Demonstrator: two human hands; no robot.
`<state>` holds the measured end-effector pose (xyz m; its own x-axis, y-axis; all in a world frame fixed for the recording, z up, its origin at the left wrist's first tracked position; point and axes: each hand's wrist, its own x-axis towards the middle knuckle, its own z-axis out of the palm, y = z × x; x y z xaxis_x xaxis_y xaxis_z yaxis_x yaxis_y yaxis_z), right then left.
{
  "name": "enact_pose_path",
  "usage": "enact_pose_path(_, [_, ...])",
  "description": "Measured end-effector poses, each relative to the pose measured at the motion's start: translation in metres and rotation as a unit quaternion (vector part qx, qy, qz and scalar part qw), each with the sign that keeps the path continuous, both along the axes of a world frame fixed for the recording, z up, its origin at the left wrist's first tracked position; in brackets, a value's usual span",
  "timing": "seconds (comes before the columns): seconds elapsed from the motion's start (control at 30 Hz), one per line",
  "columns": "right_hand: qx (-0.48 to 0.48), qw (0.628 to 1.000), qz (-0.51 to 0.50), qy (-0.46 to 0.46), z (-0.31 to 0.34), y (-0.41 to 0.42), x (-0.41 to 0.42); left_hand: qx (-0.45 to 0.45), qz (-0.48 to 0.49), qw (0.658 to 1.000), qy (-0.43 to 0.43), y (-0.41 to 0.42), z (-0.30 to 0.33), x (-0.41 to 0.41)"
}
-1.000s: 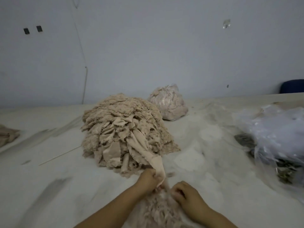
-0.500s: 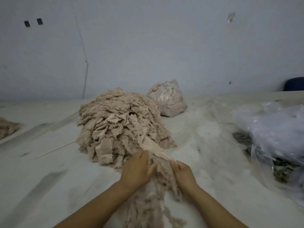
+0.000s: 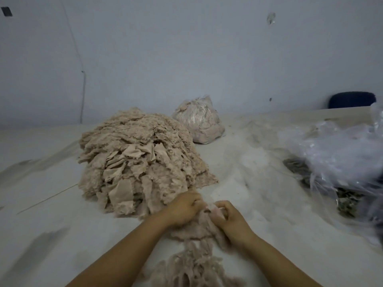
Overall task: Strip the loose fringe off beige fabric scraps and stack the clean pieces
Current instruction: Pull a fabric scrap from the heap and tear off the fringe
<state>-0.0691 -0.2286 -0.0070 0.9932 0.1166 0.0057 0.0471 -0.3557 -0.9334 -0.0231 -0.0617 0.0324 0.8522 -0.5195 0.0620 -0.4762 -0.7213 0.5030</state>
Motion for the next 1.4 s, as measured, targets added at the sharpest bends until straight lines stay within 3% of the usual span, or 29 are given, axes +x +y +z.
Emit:
enact_pose_path(0.1, [-0.018,0.999,-0.020,-0.045,0.006,0.006,0.008,-0.044,-0.012,0.999,-0.004,-0.012,0.001,0.006])
enact_pose_path(0.17, [-0.028,0.996,-0.054,-0.060,0.011,0.010,0.016,-0.015,-0.010,0.999,-0.039,-0.014,-0.003,0.015])
enact_pose_path(0.33, [-0.088,0.987,-0.100,-0.090,0.016,0.020,0.036,-0.036,0.057,0.995,-0.076,0.002,-0.014,0.039])
enact_pose_path(0.47, [-0.085,0.987,-0.116,-0.073,0.019,0.028,0.045,-0.048,0.100,0.992,-0.059,0.007,-0.016,0.049])
enact_pose_path(0.57, [0.034,0.991,-0.122,-0.033,0.021,0.030,0.044,-0.184,0.079,0.978,0.054,0.013,-0.008,0.052])
enact_pose_path(0.6, [0.088,0.989,-0.115,-0.011,0.021,0.030,0.044,-0.258,0.074,0.955,0.126,0.015,-0.003,0.051])
enact_pose_path(0.67, [0.168,0.981,-0.098,0.031,0.021,0.027,0.042,-0.322,0.065,0.919,0.218,0.022,0.000,0.052])
enact_pose_path(0.8, [0.254,0.963,-0.066,0.063,0.025,0.021,0.033,-0.274,0.051,0.938,0.208,0.029,-0.006,0.052])
enact_pose_path(0.9, [0.244,0.965,-0.067,0.064,0.021,0.016,0.029,-0.161,0.156,0.974,0.038,0.032,-0.013,0.063])
enact_pose_path(0.97, [0.270,0.957,-0.069,0.075,0.017,0.009,0.027,-0.090,0.193,0.977,-0.028,0.034,-0.013,0.068])
enact_pose_path(1.07, [0.314,0.941,-0.062,0.114,0.014,-0.001,0.023,-0.032,0.130,0.991,-0.003,0.022,-0.004,0.062])
enact_pose_path(1.13, [0.319,0.938,-0.027,0.136,0.012,-0.006,0.023,-0.127,0.120,0.984,0.016,-0.004,0.002,0.048])
enact_pose_path(1.17, [0.319,0.937,-0.029,0.137,0.010,-0.008,0.024,-0.181,0.127,0.973,0.065,-0.016,0.003,0.038])
enact_pose_path(1.27, [0.395,0.904,-0.072,0.147,0.005,-0.017,0.029,-0.242,0.117,0.908,0.323,-0.046,-0.008,0.009])
enact_pose_path(1.3, [0.412,0.894,-0.091,0.149,0.003,-0.023,0.031,-0.237,0.103,0.908,0.329,-0.050,-0.013,0.004])
enact_pose_path(1.4, [0.392,0.898,-0.108,0.167,0.000,-0.040,0.034,-0.217,0.137,0.948,0.187,-0.041,-0.021,0.019])
